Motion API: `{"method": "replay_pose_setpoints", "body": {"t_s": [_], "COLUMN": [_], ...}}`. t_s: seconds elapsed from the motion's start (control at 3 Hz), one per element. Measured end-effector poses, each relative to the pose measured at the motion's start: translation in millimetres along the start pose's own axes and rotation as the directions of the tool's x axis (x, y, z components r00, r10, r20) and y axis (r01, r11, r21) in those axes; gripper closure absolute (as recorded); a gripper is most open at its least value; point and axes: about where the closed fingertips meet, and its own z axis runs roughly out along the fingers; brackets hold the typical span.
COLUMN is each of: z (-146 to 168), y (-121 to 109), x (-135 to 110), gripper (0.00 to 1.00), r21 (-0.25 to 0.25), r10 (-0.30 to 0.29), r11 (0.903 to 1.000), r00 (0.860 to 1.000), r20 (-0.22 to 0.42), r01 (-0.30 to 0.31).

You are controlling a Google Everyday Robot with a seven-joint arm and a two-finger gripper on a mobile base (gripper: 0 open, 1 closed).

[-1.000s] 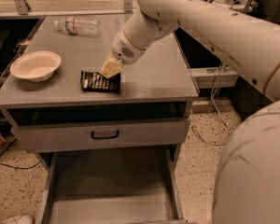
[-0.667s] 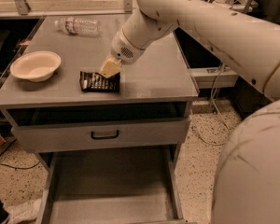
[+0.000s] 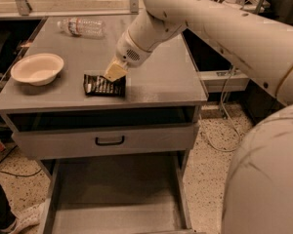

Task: Pick rxbar chocolate from middle drawer and place on counter

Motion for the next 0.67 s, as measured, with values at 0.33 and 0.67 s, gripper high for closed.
{"method": "replay_pose_setpoints", "body": {"t_s": [0.33,0.67], "z": [0.0,0.1], "y": [0.0,0.0], "x": [0.0,0.0], "gripper": [0.11,0.00], "r21": [0.000,0.000], "r10": [0.000,0.000], "r11": [1.0000,1.0000], "r00": [1.000,1.000], "r20": [0.000,0.000], "r01": [0.000,0.000]}}
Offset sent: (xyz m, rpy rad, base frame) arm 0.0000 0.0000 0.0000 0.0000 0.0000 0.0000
